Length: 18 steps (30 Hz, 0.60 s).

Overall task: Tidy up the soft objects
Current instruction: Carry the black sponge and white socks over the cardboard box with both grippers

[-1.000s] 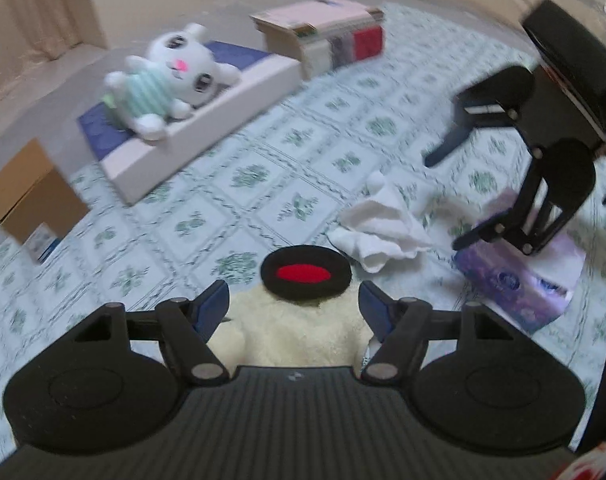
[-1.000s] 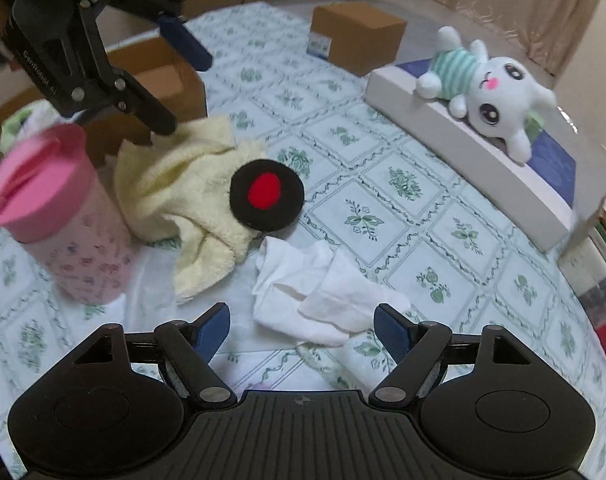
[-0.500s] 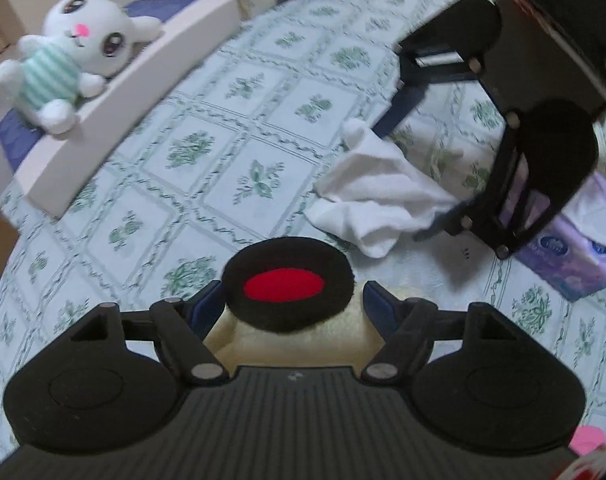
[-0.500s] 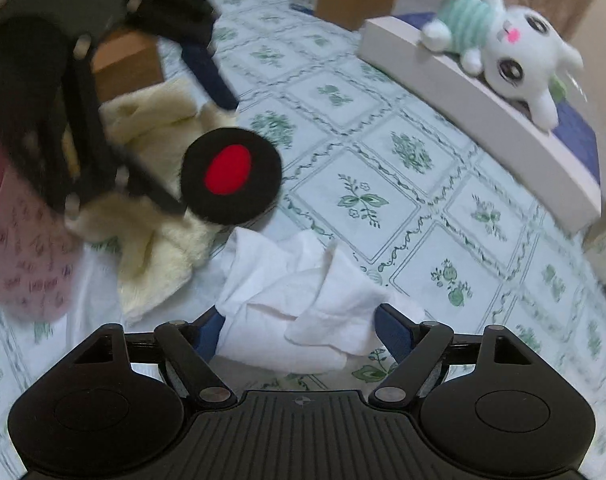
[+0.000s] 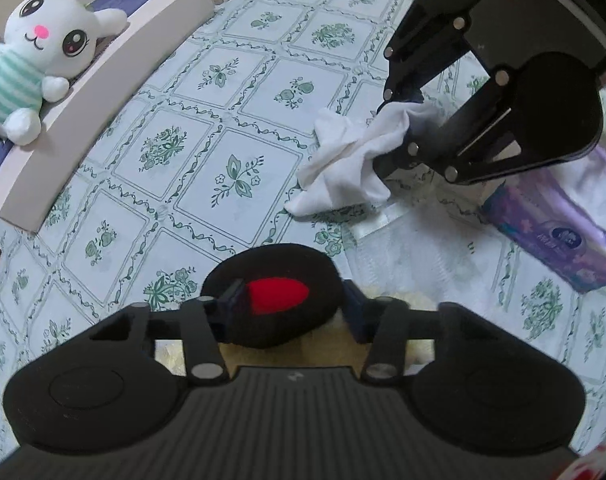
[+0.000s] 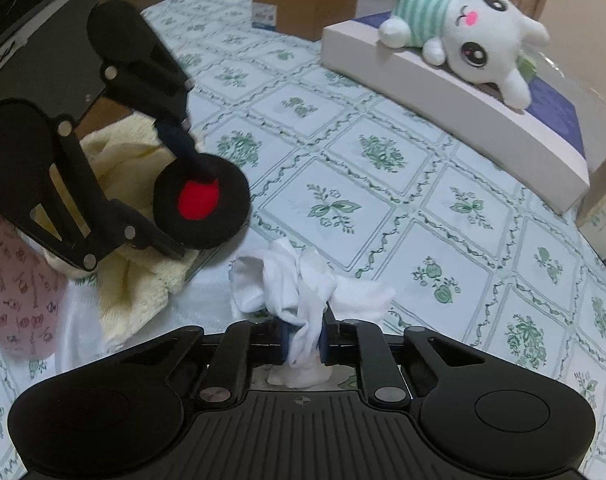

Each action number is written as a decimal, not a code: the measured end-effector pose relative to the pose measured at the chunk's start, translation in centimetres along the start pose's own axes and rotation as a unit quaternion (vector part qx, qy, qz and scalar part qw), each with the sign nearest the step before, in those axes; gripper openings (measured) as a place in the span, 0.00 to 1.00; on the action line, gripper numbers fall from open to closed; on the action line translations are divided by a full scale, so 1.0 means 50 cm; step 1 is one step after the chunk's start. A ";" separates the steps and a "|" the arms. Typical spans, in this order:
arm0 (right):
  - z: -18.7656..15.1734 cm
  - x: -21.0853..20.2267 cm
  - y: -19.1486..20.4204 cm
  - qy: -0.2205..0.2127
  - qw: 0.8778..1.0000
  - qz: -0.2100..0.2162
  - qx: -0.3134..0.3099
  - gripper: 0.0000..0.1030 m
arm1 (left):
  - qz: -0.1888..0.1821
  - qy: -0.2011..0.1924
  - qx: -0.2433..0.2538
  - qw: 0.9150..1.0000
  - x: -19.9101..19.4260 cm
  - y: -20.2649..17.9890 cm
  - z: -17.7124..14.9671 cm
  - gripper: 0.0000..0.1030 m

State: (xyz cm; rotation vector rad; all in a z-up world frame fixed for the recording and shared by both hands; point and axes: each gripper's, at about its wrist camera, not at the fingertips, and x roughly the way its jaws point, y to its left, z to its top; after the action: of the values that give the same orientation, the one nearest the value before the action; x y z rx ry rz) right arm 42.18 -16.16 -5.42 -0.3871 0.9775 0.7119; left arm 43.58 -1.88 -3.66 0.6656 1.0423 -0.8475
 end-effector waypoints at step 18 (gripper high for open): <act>0.020 -0.176 0.001 -0.081 0.993 -0.019 0.089 0.11 | 0.030 -0.073 -0.124 0.989 -0.160 0.003 0.007 0.09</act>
State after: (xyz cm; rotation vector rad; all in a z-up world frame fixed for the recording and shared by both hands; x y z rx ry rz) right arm 39.58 -18.80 2.62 -0.1878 0.8691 0.6075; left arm 41.83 0.13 3.91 0.4159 0.9718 -0.6895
